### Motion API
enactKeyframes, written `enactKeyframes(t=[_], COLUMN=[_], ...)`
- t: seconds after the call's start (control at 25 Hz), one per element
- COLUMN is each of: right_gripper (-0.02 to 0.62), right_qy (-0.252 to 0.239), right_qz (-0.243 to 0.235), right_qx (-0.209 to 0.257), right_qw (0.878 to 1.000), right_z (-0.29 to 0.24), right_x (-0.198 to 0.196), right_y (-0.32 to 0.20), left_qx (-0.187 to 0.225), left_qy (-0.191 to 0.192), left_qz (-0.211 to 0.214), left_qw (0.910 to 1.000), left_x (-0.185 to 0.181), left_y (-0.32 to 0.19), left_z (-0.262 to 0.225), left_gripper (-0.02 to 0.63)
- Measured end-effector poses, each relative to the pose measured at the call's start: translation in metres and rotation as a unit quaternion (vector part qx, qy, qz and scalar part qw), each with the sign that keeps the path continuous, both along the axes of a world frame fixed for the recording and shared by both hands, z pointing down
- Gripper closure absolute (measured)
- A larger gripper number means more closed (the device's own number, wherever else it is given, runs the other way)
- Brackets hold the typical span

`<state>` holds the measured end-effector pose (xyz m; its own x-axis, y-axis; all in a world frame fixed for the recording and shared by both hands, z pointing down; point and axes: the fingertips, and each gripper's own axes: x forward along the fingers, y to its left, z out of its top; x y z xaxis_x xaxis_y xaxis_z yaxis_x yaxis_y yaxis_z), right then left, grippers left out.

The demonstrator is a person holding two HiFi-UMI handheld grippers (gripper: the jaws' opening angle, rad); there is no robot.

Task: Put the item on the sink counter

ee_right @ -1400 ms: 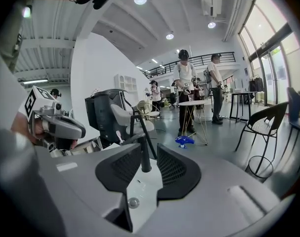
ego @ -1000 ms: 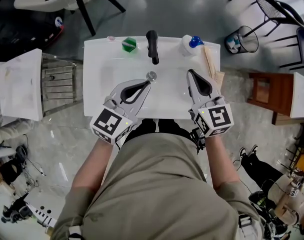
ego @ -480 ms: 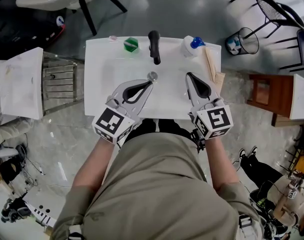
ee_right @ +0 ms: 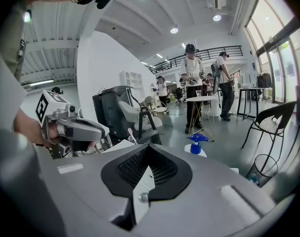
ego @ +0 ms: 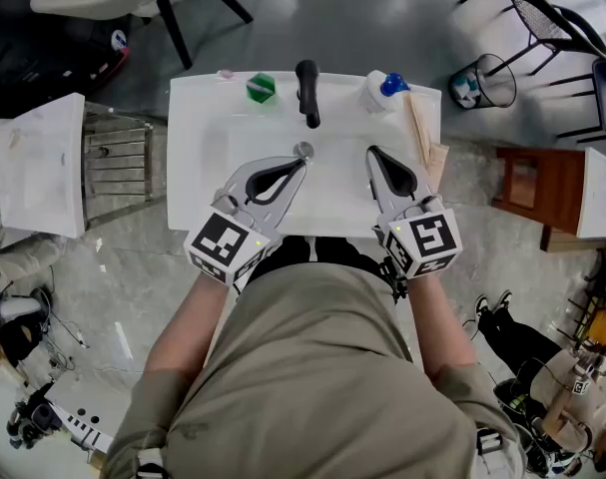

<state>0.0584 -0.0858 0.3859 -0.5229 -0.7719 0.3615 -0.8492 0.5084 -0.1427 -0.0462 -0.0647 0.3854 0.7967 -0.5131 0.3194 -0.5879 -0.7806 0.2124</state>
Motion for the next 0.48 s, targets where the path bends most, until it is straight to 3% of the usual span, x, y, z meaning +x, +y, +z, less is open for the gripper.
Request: enactKeyframes(t=[0.48], right_gripper=[0.583], right_qy=[-0.001], right_qz=[-0.002], right_qx=[-0.005], right_qw=[1.0], right_z=[0.0041], right_x=[0.0005], right_y=[-0.0034], left_qx=[-0.003], left_qy=[-0.003], left_qz=[-0.002], left_qw=[1.0], left_x=[-0.0005], left_y=[-0.0016], left_z=[0.0036], left_gripper=[0.6])
